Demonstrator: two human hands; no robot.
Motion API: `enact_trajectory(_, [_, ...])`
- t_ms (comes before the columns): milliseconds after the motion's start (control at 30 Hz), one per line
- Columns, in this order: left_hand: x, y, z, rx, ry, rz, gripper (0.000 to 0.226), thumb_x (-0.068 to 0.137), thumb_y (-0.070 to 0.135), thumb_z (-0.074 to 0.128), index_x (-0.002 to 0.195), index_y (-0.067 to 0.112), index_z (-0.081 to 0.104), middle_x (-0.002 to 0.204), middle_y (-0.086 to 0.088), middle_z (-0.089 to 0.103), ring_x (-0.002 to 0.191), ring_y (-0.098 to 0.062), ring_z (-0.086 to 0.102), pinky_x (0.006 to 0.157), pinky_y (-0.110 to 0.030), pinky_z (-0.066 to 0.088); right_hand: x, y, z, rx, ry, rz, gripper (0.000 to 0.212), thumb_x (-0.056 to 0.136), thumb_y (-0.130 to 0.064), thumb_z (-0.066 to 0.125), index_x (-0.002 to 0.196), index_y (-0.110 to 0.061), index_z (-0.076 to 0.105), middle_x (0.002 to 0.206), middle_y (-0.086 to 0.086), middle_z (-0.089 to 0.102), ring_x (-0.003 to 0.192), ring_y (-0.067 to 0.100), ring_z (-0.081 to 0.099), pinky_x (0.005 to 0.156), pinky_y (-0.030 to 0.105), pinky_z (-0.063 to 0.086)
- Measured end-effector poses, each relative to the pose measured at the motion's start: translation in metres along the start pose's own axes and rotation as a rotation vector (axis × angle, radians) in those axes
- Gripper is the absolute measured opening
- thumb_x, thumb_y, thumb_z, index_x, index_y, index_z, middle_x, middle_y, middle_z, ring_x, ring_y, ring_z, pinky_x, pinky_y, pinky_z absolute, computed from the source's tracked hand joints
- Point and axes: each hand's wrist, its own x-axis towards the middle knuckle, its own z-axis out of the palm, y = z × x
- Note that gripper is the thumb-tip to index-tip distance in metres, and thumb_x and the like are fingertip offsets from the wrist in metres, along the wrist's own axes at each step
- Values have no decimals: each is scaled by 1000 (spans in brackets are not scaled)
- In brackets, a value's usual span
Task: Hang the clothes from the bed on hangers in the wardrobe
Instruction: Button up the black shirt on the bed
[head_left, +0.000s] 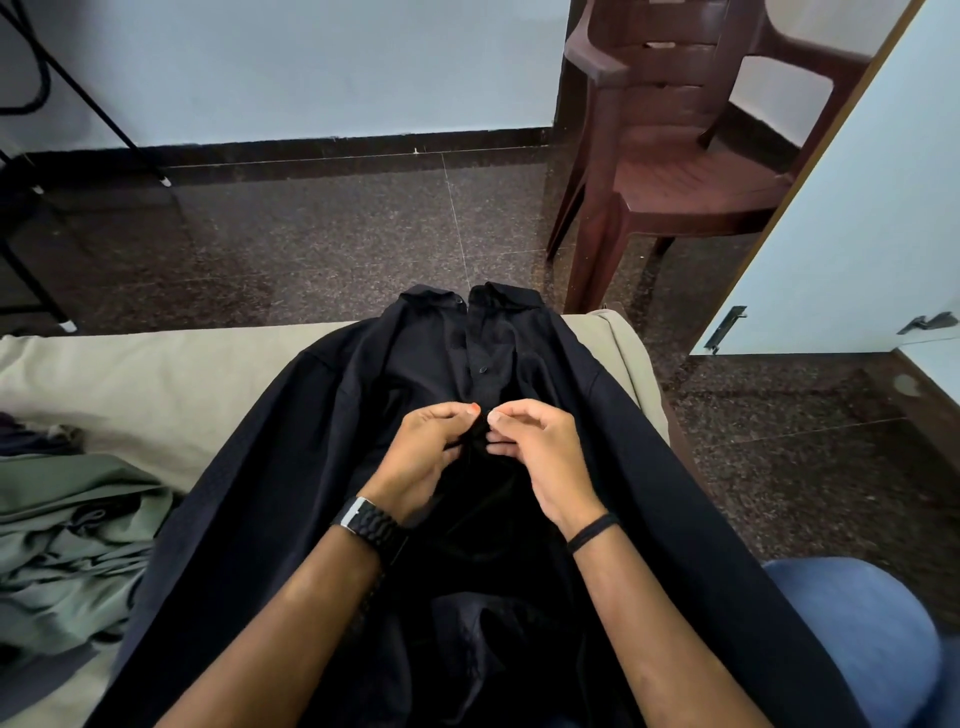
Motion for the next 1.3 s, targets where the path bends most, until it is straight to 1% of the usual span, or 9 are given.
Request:
enact_trajectory(167, [9, 5, 0, -109, -65, -93, 17, 94, 7, 53, 82, 12, 64, 74, 2, 69, 68, -8, 65, 66, -18, 53, 7, -11, -5, 269, -70, 256, 12, 89, -1, 59, 81, -6, 66, 71, 4, 66, 63, 13, 66, 58, 22, 54])
enact_trajectory(267, [9, -6, 5, 36, 36, -32, 8, 90, 3, 62, 85, 10, 65, 77, 0, 69, 69, -8, 64, 63, -15, 53, 1, -1, -2, -96, 81, 107, 5, 87, -13, 67, 92, -13, 63, 82, 5, 66, 70, 13, 65, 61, 21, 51])
enact_trajectory(367, [9, -16, 9, 72, 102, 58, 10, 89, 4, 63, 83, 11, 65, 72, 5, 69, 68, -7, 62, 61, -15, 52, -14, 10, 2, -509, 159, -98, 31, 77, -25, 78, 97, -20, 54, 86, -2, 61, 77, 11, 61, 67, 16, 46])
enact_trajectory(533, [11, -8, 8, 231, 72, 193, 11, 92, 6, 61, 87, 16, 63, 76, 8, 69, 74, -5, 61, 71, -22, 49, -33, 23, 0, -914, 109, -285, 33, 81, -8, 70, 105, -16, 50, 93, -5, 53, 86, 13, 55, 79, 27, 48])
enact_trajectory(667, [12, 6, 1, 488, -26, 290, 19, 85, 3, 68, 98, 15, 64, 86, 3, 65, 77, -2, 60, 73, -16, 48, -26, 20, -5, -961, 114, -262, 22, 86, -11, 66, 106, -11, 60, 96, 2, 63, 88, 18, 60, 80, 31, 51])
enact_trajectory(833, [11, -3, -14, 1098, -152, 199, 61, 75, 6, 78, 128, 19, 52, 101, 0, 52, 91, -11, 52, 84, -15, 44, -19, 25, -6, -1012, 53, -124, 35, 84, -27, 73, 111, -9, 57, 100, 6, 64, 95, 24, 62, 77, 33, 51])
enact_trajectory(933, [14, -10, -22, 1037, -38, 258, 40, 78, -4, 68, 107, 17, 51, 94, -1, 55, 81, -14, 52, 67, -7, 39, -16, 27, -2, -1211, 27, -208, 39, 84, -27, 71, 114, -10, 52, 107, 7, 61, 98, 27, 62, 76, 36, 49])
enact_trajectory(1100, [24, 1, -27, 1035, 14, 349, 35, 80, -11, 59, 71, 21, 48, 71, 7, 55, 64, 0, 49, 70, -23, 40, -6, 18, 0, -1266, -1, -239, 22, 89, -8, 55, 111, -6, 57, 105, 10, 62, 98, 29, 61, 80, 39, 51])
enact_trajectory(1300, [36, 6, -32, 1279, -35, 303, 19, 78, 7, 75, 95, 11, 67, 95, -1, 51, 85, -13, 50, 79, -22, 41, -1, 12, 3, -1033, 101, -217, 14, 85, 1, 56, 97, -5, 62, 97, 9, 63, 89, 24, 61, 76, 32, 51])
